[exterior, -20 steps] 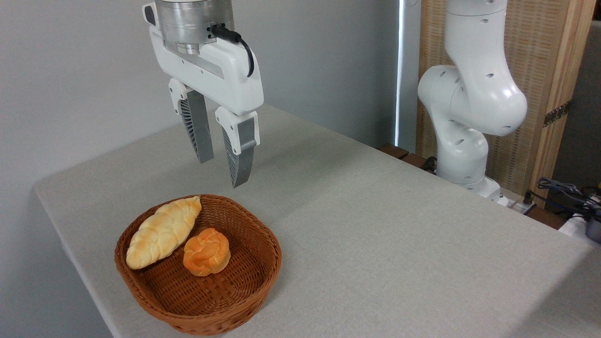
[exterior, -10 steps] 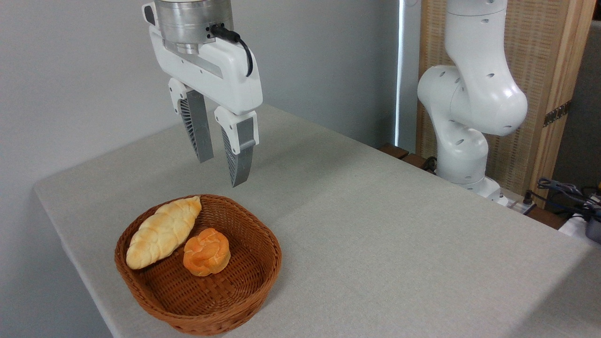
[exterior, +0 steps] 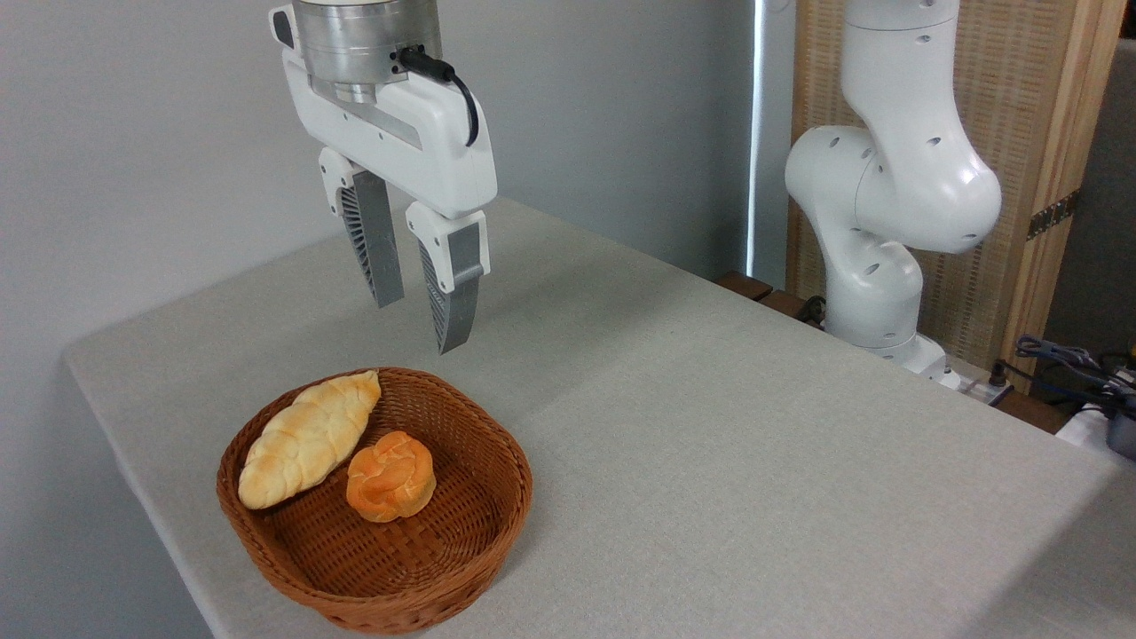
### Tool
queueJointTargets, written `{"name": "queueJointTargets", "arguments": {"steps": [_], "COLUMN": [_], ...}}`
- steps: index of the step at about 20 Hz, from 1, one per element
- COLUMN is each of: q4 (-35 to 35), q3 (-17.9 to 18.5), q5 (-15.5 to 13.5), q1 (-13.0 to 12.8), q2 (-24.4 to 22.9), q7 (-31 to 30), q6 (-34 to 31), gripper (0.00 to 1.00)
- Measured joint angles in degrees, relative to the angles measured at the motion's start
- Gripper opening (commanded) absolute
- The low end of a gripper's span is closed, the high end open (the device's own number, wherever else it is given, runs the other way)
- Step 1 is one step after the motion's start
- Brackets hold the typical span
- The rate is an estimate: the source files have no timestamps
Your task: Put bread into the basket
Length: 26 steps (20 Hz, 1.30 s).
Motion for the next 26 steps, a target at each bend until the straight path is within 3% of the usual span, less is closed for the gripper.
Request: {"name": "queueJointTargets", "arguments": {"steps": [16, 20, 26], "q4": [0.00, 0.00, 0.00], "q3": [0.00, -0.11, -0.62], "q5": [0.12, 2.45, 2.71], "q1": [0.70, 0.73, 0.39], "q2": [0.16, 0.18, 0.22], "q7": [0.00, -0.02, -1.95], "q6": [-0.01, -0.02, -0.02], "gripper": [1.00, 1.00, 1.00]}}
